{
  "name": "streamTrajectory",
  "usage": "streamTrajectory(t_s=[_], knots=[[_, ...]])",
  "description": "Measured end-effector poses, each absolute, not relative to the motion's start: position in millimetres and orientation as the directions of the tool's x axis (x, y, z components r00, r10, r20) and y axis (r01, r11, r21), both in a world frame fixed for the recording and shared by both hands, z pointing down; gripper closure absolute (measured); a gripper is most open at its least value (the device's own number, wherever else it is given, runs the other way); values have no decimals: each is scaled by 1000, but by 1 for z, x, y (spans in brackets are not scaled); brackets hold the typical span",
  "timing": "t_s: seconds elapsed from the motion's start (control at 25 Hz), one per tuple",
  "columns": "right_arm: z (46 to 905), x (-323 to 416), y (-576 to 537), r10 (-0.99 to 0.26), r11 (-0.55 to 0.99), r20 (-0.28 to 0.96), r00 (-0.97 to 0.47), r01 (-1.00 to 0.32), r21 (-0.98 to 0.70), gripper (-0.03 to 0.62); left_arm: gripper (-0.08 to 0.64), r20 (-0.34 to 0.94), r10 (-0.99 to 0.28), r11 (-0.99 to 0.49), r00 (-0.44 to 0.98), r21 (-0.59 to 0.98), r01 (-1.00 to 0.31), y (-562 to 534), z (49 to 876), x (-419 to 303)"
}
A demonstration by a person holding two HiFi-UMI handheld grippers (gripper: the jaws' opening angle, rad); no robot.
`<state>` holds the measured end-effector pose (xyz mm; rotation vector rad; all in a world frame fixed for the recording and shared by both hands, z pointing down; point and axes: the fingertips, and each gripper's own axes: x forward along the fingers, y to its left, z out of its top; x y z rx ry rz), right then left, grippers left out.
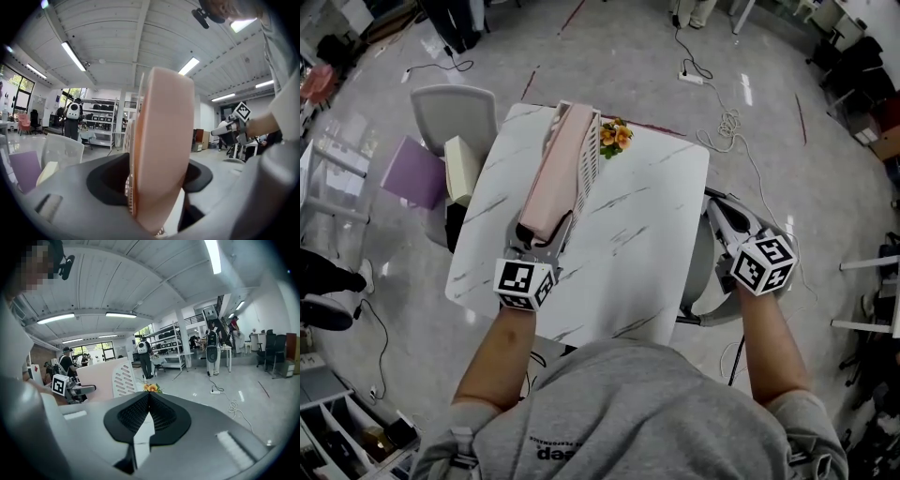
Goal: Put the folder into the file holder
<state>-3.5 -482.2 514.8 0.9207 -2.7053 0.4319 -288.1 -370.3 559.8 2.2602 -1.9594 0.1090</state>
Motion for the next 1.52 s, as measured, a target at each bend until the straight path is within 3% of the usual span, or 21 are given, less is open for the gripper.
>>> streamTrajectory(t_s=[0.36, 0.72, 0.96, 1.24, 1.52], knots=[[473, -9, -449, -634, 706, 281, -720, -688, -168, 588, 216, 111, -952, -279, 285, 66, -958, -357, 495, -290], [428, 54, -428, -679, 683, 219, -701, -712, -162, 588, 216, 68, -963, -265, 259, -102, -959, -356, 394, -260], [394, 127, -427, -699, 679, 189, -689, -723, -124, 588, 242, 66, -957, -285, 281, -55, -957, -375, 354, -176], [363, 200, -403, -680, 711, 173, -712, -699, -82, 588, 287, 87, -911, -400, 403, 51, -915, -383, 360, -34], [364, 225, -384, -669, 718, 174, -723, -689, -101, 588, 367, 88, -855, -494, 511, 162, -854, -371, 375, 44]])
